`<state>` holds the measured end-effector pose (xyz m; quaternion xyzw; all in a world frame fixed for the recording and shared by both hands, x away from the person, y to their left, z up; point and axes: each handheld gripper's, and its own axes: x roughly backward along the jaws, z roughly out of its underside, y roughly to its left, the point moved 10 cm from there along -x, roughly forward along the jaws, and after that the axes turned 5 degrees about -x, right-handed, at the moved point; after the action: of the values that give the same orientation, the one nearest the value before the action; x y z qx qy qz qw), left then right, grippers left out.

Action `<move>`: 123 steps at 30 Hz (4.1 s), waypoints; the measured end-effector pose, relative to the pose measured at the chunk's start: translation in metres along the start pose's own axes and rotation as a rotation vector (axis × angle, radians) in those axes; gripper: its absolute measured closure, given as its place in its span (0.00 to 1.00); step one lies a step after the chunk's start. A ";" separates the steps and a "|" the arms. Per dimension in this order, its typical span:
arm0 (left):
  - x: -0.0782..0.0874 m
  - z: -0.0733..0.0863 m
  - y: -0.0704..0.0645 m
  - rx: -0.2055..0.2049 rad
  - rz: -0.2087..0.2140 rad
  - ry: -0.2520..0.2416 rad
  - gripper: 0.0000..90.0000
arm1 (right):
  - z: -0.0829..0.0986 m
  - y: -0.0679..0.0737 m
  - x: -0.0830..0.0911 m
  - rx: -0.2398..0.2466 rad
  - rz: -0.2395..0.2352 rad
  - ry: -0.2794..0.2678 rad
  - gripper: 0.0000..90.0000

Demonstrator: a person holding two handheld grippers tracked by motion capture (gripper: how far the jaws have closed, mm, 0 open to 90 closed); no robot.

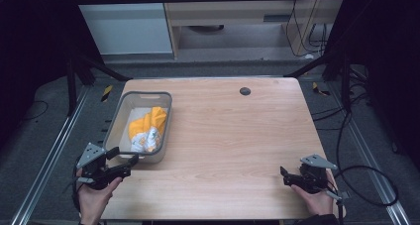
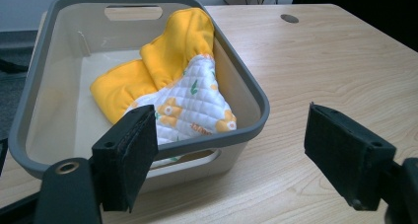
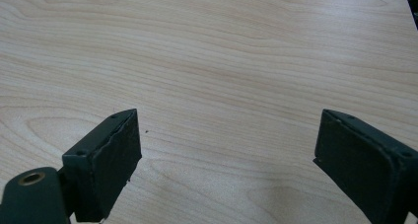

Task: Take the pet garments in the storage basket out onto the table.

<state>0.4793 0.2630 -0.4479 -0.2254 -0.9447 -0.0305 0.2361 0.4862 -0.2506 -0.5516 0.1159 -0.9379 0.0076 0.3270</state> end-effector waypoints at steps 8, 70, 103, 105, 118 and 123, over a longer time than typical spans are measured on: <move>-0.005 -0.005 0.002 -0.003 -0.003 0.009 0.22 | 0.000 0.000 -0.001 0.001 0.001 0.001 0.11; -0.084 -0.039 0.019 -0.040 0.001 0.206 0.26 | 0.002 0.001 -0.002 0.000 -0.009 0.012 0.11; -0.115 -0.025 0.020 -0.063 -0.010 0.357 0.50 | 0.003 0.002 -0.003 -0.001 -0.019 0.024 0.11; -0.116 -0.022 0.020 -0.066 -0.007 0.369 0.51 | 0.004 0.002 -0.003 0.007 -0.017 0.024 0.11; -0.125 -0.011 0.019 -0.068 -0.007 0.429 0.58 | 0.005 0.004 -0.004 0.005 -0.029 0.040 0.11; -0.127 -0.007 0.021 -0.079 -0.007 0.465 0.61 | 0.006 0.004 -0.005 0.011 -0.029 0.044 0.11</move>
<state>0.5916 0.2281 -0.5007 -0.2179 -0.8638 -0.1192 0.4384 0.4853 -0.2460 -0.5592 0.1311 -0.9287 0.0106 0.3468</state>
